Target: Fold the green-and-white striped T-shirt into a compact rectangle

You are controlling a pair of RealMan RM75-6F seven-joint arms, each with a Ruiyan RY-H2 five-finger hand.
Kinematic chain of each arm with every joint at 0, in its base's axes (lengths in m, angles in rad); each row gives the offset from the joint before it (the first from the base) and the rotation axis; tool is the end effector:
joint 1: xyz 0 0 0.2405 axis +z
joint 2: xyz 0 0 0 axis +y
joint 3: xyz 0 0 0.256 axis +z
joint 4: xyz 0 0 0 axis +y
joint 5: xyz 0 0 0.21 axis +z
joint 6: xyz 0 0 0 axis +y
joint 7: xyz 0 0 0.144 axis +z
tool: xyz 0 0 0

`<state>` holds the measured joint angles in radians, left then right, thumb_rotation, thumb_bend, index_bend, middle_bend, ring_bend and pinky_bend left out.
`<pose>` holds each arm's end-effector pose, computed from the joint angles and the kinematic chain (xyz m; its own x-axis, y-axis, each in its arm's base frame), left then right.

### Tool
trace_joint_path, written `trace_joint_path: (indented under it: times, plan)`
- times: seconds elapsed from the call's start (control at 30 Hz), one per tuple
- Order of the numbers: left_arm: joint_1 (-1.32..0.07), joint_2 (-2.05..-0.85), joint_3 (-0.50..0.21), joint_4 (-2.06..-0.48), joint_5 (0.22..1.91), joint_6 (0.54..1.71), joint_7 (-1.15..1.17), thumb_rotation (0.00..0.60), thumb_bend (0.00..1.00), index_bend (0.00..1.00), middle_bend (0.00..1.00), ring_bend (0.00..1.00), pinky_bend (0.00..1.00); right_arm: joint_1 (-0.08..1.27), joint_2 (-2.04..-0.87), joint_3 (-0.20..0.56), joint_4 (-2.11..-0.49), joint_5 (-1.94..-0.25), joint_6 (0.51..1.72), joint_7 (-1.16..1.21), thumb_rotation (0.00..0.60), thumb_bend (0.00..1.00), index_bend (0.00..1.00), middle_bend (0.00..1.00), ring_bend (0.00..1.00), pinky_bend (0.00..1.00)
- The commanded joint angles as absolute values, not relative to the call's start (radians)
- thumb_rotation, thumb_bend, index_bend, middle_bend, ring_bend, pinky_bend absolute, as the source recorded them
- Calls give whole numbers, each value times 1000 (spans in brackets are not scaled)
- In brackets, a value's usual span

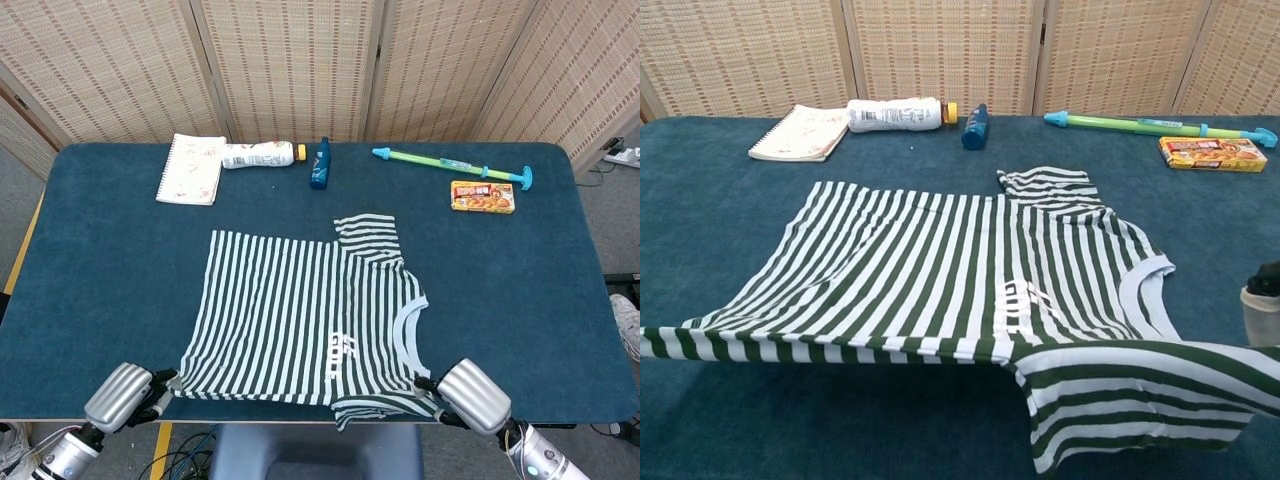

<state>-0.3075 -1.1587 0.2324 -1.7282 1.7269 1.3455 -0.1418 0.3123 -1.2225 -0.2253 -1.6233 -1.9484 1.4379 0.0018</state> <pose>-0.2470 0.1630 0.0797 0.2400 0.3956 0.8865 0.9315 -0.3510 -0.0956 -0.2282 -0.1565 0.0709 0.4060 -0.2287 0.8848 -0.7662 -0.6129 0.1931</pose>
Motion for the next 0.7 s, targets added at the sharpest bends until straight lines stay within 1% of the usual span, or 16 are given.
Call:
trace_joint_path:
  times: [0.03,0.23,0.57,0.7]
  plan:
    - [-286,-1151,240,-1743,1727,1358,-123,600,571,579,975,902,1000,294,-1218,-233,-1614,-1972,1460,-15,600,529,700,1000,1000,1000]
    - [-248,-1144,255,-1765,1729,1369,-101,600,570,579,975,902,1000,284,-1197,-258,-1616,-1998,1467,26,600,518,702,1000,1000,1000]
    - [-203,-1115,298,-1788,1781,1382,-96,600,570,577,975,902,1000,294,-1172,-280,-1611,-2042,1455,75,600,506,704,1000,1000,1000]
    - [-189,-1100,317,-1789,1806,1386,-106,600,571,577,975,902,1000,308,-1160,-290,-1610,-2058,1441,109,600,470,704,1000,1000,1000]
